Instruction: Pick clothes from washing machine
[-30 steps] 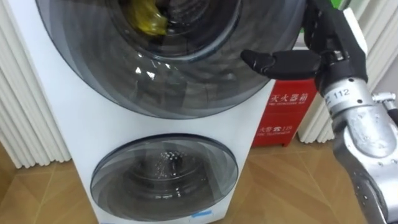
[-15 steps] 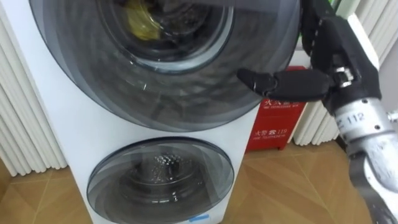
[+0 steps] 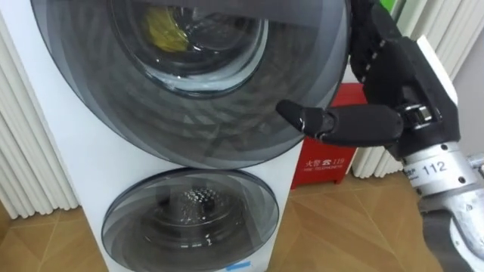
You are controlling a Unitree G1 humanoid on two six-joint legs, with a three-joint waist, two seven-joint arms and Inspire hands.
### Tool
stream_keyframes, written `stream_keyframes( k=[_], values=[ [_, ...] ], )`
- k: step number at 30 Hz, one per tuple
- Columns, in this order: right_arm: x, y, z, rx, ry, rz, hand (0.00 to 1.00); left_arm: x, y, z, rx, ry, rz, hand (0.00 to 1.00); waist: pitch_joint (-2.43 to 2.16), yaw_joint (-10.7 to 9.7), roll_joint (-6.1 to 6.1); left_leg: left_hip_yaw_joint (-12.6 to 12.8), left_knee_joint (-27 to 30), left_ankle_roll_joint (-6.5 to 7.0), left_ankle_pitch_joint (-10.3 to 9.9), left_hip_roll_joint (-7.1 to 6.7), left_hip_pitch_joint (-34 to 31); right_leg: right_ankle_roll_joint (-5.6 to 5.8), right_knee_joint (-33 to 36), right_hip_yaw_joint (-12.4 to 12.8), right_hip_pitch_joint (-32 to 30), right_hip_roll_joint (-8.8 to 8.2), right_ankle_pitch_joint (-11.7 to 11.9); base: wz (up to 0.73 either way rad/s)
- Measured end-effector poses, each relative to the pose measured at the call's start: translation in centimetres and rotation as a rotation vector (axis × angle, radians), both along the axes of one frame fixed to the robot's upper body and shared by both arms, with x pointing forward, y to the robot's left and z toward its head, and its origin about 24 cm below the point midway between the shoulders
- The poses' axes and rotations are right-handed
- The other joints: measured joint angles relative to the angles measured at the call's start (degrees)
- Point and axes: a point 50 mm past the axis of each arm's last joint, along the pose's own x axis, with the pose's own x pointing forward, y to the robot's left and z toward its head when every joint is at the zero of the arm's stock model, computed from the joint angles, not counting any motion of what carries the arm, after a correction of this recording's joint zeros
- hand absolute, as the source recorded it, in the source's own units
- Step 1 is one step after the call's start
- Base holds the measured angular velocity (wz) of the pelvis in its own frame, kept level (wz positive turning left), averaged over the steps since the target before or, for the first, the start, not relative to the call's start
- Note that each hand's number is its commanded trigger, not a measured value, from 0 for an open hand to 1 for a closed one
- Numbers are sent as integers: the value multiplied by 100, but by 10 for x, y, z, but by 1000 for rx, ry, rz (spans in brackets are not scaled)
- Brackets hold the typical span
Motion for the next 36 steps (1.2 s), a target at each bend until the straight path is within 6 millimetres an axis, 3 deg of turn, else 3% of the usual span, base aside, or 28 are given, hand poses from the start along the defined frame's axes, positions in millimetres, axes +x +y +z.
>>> stream_keyframes(
  k=[4,9,16,24,29,32,34,36],
  values=[
    [-3,4,0,60,-7,59,0,8,0,1,0,-21,-7,0,-29,0,89,3,5,0,0,-2,-42,-33,9,-1,-40,-1,20,0],
    [-4,7,0,77,-8,120,0,11,1,1,0,-34,-11,0,-29,14,150,18,16,-6,12,-1,-22,-62,29,13,-36,2,23,-2],
    [-5,12,-1,118,1,156,0,9,3,2,4,-43,-15,0,8,90,6,15,31,-46,65,10,32,-54,130,16,-56,-2,-116,0],
    [-7,22,-1,185,-29,194,0,10,2,2,-8,-65,-25,0,-5,213,-43,7,153,-78,138,29,-119,-157,208,-28,-194,-3,-124,2],
    [-10,24,3,242,-78,223,0,14,1,3,-16,-86,-44,0,-17,404,-123,7,165,-96,187,33,-162,-227,211,-143,-186,-3,-154,12],
    [-13,33,4,280,-89,298,0,13,0,2,-23,-81,-46,0,-16,492,-132,7,248,-96,188,20,-250,-255,212,-211,-186,-1,-171,13],
    [-13,48,4,267,-79,404,0,14,0,2,-26,-83,-47,0,-17,528,-138,15,244,-97,188,19,-274,-264,212,-217,-191,20,-193,21],
    [-16,60,3,237,-76,486,0,17,0,2,-29,-89,-50,0,-15,651,-139,12,231,-97,188,19,-286,-175,227,-216,-198,37,-243,13]
  ],
)
